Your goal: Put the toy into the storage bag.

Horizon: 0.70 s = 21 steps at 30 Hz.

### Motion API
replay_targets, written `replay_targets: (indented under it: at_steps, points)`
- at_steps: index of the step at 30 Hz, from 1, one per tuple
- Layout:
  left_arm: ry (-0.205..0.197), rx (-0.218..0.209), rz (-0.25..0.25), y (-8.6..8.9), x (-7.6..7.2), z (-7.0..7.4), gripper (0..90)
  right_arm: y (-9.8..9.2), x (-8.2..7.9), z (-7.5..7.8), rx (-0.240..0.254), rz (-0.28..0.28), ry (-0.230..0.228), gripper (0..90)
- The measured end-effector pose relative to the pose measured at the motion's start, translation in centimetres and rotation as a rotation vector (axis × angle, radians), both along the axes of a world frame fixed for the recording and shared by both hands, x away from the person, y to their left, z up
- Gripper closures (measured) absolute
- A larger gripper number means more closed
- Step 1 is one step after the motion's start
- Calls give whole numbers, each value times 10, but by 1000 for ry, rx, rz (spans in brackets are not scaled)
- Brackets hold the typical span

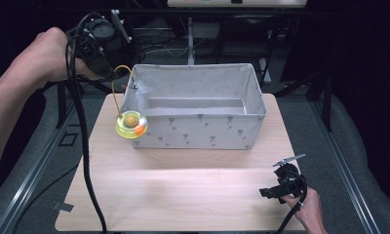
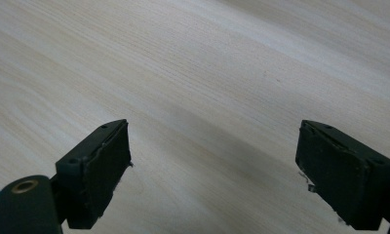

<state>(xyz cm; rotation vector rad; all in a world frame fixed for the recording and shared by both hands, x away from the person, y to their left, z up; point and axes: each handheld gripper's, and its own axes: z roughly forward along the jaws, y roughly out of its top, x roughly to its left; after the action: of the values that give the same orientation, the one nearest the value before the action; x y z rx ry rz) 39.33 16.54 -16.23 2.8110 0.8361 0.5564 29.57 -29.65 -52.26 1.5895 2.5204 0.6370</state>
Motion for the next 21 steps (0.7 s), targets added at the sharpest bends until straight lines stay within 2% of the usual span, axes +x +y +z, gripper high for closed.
replay_targets:
  at_steps: [7,13,21]
  points:
    - [-16,-6,9,-3,3,10,878,0,0,0,-1,-1,1,122]
    - [-48,-27,26,-6,10,20,879,0,0,1,3,-7,-8,122]
    - [-63,-23,38,-9,21,28,878,0,0,0,7,-6,-7,122]
